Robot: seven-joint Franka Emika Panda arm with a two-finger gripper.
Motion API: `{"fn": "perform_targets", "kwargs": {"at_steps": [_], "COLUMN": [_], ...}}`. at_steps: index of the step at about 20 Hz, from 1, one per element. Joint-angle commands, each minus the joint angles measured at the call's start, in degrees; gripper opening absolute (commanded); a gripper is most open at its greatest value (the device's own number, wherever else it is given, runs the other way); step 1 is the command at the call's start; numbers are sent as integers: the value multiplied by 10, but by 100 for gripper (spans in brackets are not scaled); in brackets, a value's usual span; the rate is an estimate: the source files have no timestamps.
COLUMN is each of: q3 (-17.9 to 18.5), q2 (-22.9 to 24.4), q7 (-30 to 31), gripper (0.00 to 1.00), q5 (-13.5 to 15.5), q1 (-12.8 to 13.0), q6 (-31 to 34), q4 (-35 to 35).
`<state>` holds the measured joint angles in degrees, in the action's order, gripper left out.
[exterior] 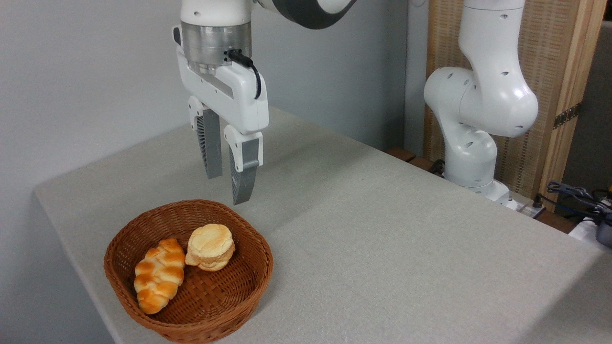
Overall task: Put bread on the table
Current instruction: 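Lower the open gripper down onto the round golden bun in the basket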
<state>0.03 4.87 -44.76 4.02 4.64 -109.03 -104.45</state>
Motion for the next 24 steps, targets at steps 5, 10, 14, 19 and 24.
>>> {"fn": "perform_targets", "kwargs": {"at_steps": [5,10,14,19,24], "q3": [8,7,7,6,-2], "q2": [-1,-7,-18,-34,-60], "q7": [-9,-14,-35,-50,-50], "gripper": [100,100,100,100,100], "q5": [2,-2,-3,-4,-5], "q1": [0,1,1,5,12], "q6": [26,18,0,-63,-103], "q4": [7,3,-10,-51,-64]}}
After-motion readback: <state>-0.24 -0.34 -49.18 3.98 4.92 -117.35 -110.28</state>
